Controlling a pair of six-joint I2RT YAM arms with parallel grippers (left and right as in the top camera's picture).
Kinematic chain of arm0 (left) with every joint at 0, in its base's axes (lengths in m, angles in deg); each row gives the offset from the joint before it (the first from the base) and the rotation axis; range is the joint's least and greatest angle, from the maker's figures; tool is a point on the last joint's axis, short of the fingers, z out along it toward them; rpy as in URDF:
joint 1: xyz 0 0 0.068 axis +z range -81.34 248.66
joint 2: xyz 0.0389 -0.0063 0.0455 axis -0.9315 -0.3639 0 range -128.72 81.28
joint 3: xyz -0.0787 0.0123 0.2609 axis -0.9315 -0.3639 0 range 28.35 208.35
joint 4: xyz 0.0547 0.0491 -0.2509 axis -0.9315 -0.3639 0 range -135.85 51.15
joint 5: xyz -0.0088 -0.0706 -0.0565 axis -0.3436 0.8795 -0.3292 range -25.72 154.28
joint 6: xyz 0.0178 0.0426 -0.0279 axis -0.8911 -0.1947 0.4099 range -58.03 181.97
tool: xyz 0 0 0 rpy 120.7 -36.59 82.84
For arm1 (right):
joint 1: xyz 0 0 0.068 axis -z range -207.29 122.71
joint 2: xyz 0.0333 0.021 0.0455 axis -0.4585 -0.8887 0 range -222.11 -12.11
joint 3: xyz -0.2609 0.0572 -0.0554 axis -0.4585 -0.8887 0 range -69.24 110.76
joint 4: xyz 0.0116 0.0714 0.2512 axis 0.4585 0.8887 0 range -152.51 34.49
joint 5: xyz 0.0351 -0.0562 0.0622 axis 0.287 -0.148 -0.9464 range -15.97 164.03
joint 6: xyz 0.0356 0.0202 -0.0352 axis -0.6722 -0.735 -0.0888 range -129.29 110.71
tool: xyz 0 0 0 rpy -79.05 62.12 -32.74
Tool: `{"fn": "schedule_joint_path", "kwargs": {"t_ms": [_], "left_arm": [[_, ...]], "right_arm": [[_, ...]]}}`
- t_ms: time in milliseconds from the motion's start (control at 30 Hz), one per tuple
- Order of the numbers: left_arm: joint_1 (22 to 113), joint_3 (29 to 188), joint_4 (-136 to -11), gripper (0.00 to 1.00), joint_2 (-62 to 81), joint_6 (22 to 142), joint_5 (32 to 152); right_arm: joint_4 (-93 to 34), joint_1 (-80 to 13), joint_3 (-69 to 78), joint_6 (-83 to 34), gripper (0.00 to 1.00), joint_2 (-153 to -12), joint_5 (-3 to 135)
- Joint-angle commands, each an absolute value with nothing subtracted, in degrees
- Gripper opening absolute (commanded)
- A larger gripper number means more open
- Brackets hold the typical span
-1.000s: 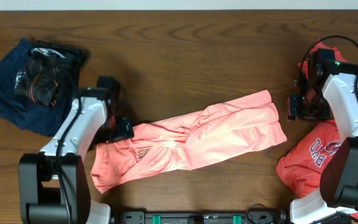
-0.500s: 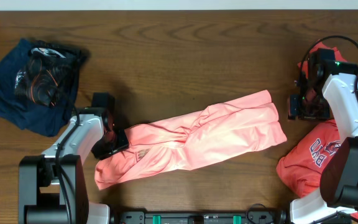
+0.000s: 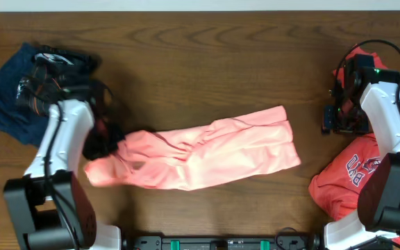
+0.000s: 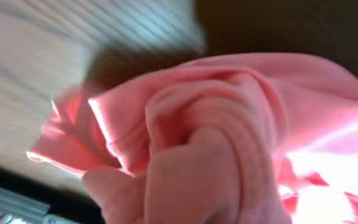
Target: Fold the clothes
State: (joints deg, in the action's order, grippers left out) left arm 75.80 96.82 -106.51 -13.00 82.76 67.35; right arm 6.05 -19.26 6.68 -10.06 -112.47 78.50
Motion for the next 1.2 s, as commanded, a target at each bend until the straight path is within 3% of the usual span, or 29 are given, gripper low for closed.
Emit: {"fn": "schedule_joint_path", "kwargs": {"t_ms": [0,300,633,667,800,867,1000,1167], "left_arm": [[76.5,102.9,-110.8,0.06,-13.0,82.6,73.4],[66.5,104.1,-108.5,0.06,-13.0,82.7,101.9],[47.4,103.5,-93.3,0.07,-13.0,94.2,98.2],[46.1,103.5,-92.6,0.12,-13.0,95.2,97.1],[40.8,103.5,-88.8,0.61,-13.0,98.0,95.7],[39.0,103.5,-85.7,0.75,-13.0,98.2,95.7],[39.1,103.6,-83.7,0.77,-12.8,95.7,97.1],[46.1,103.6,-90.3,0.77,-11.4,90.4,96.6]], "right_arm": [[6.1,-19.1,6.4,-9.4,0.54,-112.6,78.5],[6.1,-19.1,6.4,-9.4,0.55,-112.6,78.1],[6.3,-19.1,6.4,-9.4,0.55,-112.6,78.0],[6.3,-19.1,6.4,-9.4,0.55,-112.6,78.0],[6.3,-19.1,6.4,-9.4,0.55,-112.6,78.0],[6.4,-19.1,6.4,-9.4,0.55,-112.6,78.0],[6.9,-19.1,6.4,-9.4,0.56,-112.6,77.5],[7.1,-19.1,6.4,-6.9,0.59,-112.6,70.2]]}}
